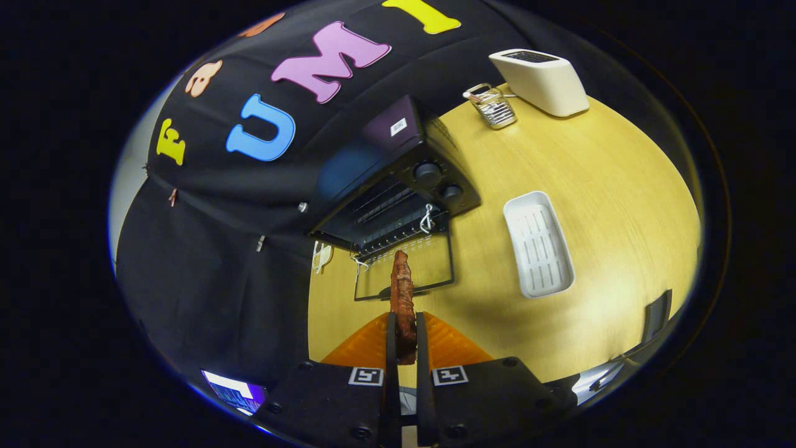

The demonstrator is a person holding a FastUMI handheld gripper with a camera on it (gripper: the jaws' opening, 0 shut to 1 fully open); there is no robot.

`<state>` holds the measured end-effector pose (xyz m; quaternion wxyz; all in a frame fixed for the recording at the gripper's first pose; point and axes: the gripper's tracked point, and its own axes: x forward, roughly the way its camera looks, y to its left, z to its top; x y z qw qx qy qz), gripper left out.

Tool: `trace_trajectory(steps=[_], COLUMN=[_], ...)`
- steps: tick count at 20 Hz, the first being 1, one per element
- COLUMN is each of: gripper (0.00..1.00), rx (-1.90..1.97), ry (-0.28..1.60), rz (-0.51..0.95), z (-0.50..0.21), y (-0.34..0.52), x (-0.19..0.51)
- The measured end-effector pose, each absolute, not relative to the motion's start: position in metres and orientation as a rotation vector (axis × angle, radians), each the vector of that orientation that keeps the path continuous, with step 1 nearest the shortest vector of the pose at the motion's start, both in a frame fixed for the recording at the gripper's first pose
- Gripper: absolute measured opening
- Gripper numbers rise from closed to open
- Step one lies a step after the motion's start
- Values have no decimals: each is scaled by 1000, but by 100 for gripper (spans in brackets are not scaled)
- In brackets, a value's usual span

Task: Open the toaster oven, put the food inside, and close the toaster oven door.

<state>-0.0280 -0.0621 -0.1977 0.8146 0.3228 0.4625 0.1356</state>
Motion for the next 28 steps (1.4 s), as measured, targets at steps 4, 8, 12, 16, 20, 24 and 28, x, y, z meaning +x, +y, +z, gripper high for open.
trace_trajectory(steps=[4,8,12,16,20,24,28], gripper=[14,14,14,14,14,14,14], rx=[722,740,773,781,792,822,891], ry=[951,911,851,819,796,754,659], rz=[299,301,288,281,247,219,164], z=[-198,-201,-206,-227,-250,-265,-270], y=[-23,8,32,46,55,66,69], x=[-24,-16,0,18,41,70,104])
